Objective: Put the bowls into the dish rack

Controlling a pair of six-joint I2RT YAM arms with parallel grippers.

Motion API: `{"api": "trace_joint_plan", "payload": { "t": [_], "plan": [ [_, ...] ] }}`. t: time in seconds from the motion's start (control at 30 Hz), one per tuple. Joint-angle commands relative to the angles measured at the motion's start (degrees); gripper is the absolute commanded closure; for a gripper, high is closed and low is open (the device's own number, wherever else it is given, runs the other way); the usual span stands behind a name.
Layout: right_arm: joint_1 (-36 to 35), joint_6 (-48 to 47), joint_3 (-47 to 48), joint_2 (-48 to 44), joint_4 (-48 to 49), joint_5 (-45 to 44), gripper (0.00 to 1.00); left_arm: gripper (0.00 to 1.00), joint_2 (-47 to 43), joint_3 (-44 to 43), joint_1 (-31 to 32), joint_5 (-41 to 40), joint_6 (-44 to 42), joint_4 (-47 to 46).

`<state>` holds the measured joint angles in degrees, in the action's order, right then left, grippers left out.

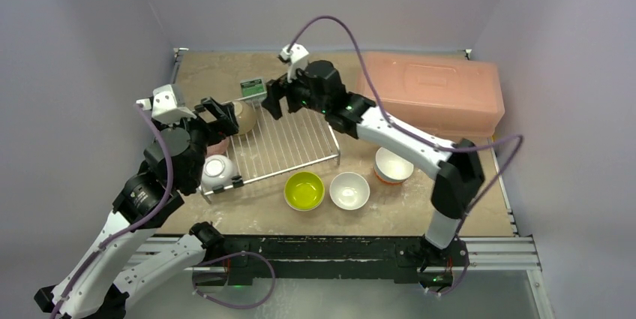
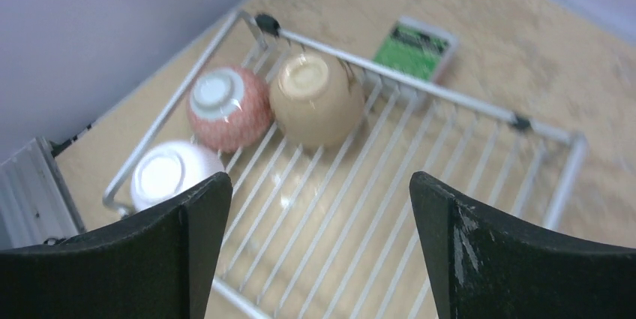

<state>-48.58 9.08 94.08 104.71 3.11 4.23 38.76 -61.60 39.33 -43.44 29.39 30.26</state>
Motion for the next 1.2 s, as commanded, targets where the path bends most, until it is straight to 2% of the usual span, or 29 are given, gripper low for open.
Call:
{"api": "trace_joint_plan", "payload": {
  "t": [0.0, 0.07, 0.2, 0.27, 0.4, 0.5, 0.67, 0.8, 0.97, 1.1, 1.17],
  "plan": [
    [0.1, 7.0, -11.3, -11.7, -10.1, -10.9, 0.10, 0.09, -0.6, -0.6, -0.1, 3.0, 1.3, 2.2],
    [0.2, 9.1, -15.6, -15.5, -15.4, -14.8, 0.10, 0.09, -1.1, -0.1, -0.1, 3.4, 2.4, 2.4],
    [0.2, 11.9, -24.0, -21.1, -24.0, -16.2, 0.22, 0.09, -1.5, 2.1, -0.1, 4.5, 3.6, 1.9],
    [0.2, 13.7, -29.6, -25.0, -24.6, -16.5, 0.27, 0.10, -1.2, 3.6, -0.1, 5.2, 4.5, 1.5],
    [0.1, 16.5, -40.4, -33.2, -21.6, -15.4, 0.28, 0.10, 0.5, 6.1, -0.1, 6.6, 5.8, 0.3],
    [0.0, 18.8, -45.0, -37.2, -22.1, -13.2, 0.32, 0.10, 2.1, 7.2, -0.1, 6.1, 7.5, -0.9],
    [-0.4, 19.6, -49.3, -41.5, -20.1, -8.9, 0.41, 0.10, 4.4, 8.2, -0.1, 6.3, 9.7, -3.4],
    [-2.9, 16.3, -50.9, -43.3, -17.9, -3.2, 0.38, 0.10, 5.7, 8.4, -0.1, 8.2, 9.7, -4.1],
    [-4.7, 16.5, -52.3, -42.8, -18.5, -4.0, 0.39, 0.10, 7.2, 8.3, -0.1, 8.1, 9.6, -2.6],
    [-6.2, 16.8, -53.8, -41.7, -17.3, -3.4, 0.52, 0.10, 8.0, 8.4, -0.1, 7.5, 10.0, -2.4],
    [-7.7, 16.7, -54.0, -41.2, -17.1, -3.5, 0.54, 0.10, 8.7, 8.6, -0.1, 8.1, 9.6, -2.4]
  ]
}}
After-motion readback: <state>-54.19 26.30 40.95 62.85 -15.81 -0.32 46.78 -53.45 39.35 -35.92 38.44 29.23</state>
